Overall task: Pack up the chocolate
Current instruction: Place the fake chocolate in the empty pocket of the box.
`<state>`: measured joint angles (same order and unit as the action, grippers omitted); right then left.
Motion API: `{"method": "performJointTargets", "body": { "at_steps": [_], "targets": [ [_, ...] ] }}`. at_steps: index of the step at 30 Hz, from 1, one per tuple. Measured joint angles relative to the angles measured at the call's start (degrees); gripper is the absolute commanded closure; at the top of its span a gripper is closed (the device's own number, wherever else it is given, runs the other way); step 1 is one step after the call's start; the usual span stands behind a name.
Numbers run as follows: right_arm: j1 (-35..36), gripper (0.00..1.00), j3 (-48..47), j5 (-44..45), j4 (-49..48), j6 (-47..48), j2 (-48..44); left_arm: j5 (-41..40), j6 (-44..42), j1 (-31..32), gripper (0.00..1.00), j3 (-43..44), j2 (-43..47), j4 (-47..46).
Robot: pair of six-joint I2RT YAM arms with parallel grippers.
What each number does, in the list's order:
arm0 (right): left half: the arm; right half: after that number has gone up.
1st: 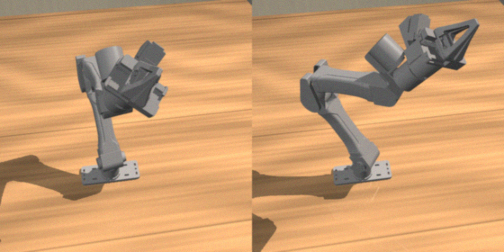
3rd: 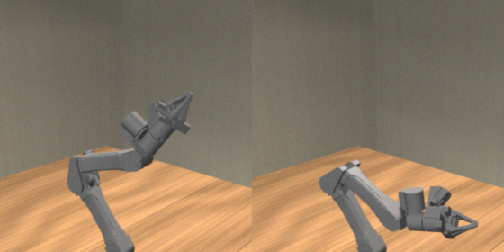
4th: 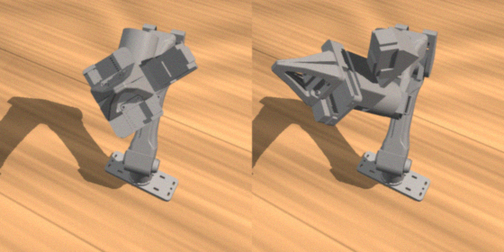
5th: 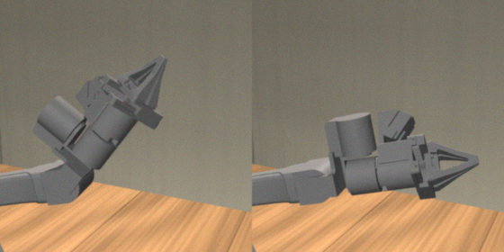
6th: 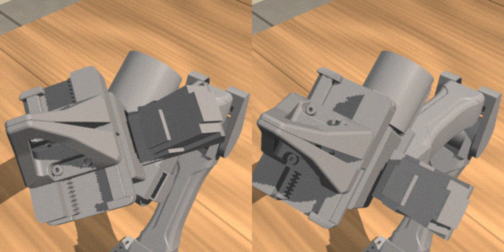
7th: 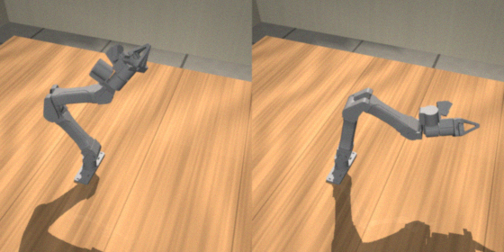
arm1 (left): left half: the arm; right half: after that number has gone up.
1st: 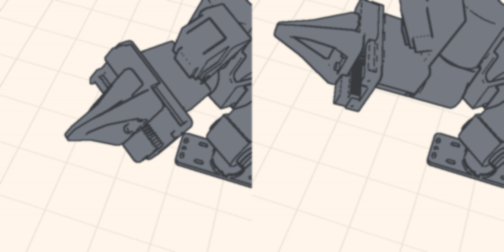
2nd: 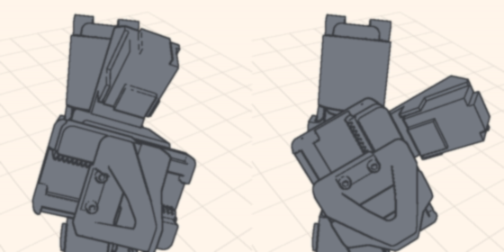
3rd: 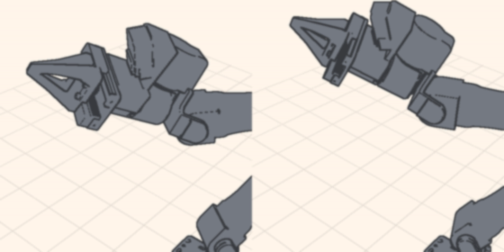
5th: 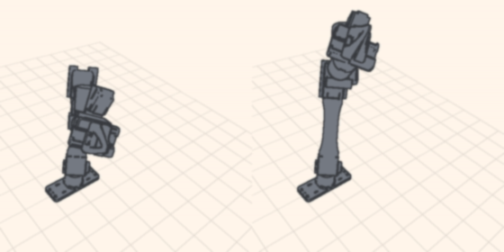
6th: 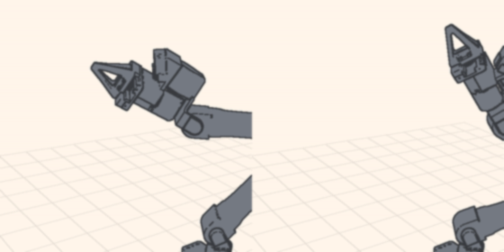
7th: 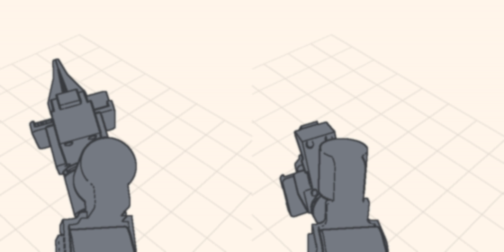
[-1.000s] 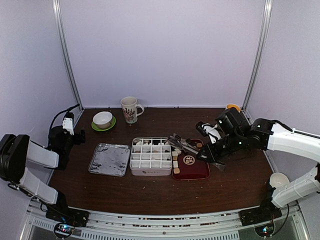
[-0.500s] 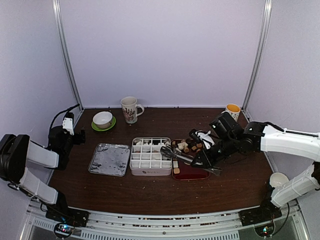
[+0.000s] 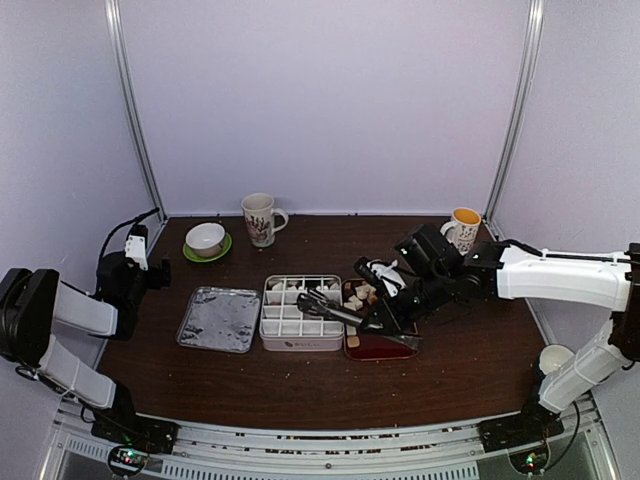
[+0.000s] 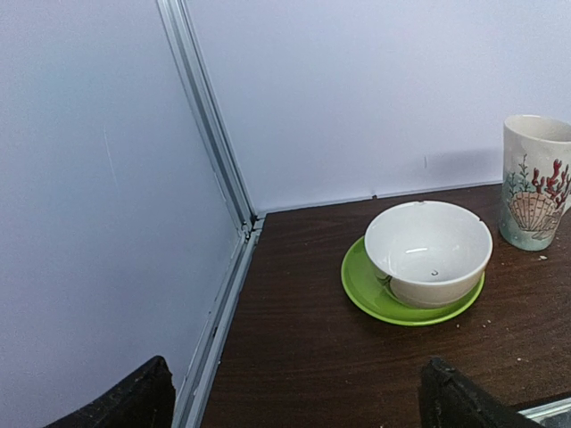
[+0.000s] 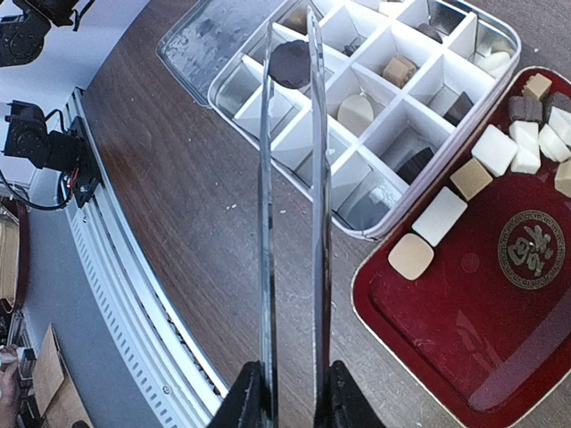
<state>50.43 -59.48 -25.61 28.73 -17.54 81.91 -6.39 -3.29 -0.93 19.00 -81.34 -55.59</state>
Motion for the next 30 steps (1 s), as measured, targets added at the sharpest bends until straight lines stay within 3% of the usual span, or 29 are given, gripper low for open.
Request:
{"method": "performJointTargets", "body": {
  "at_steps": [17,30],
  "targets": [
    [1.38,0.76,-5.03,0.17,-1.29,1.09,7.61,0.0,0.0,0.0,0.02,0.0,0.0,-0.02],
    [1.46,0.65,-5.22,2.08,-1.4,1.11,8.87,0.0,0.0,0.0,0.02,0.0,0.0,0.0]
  ]
}}
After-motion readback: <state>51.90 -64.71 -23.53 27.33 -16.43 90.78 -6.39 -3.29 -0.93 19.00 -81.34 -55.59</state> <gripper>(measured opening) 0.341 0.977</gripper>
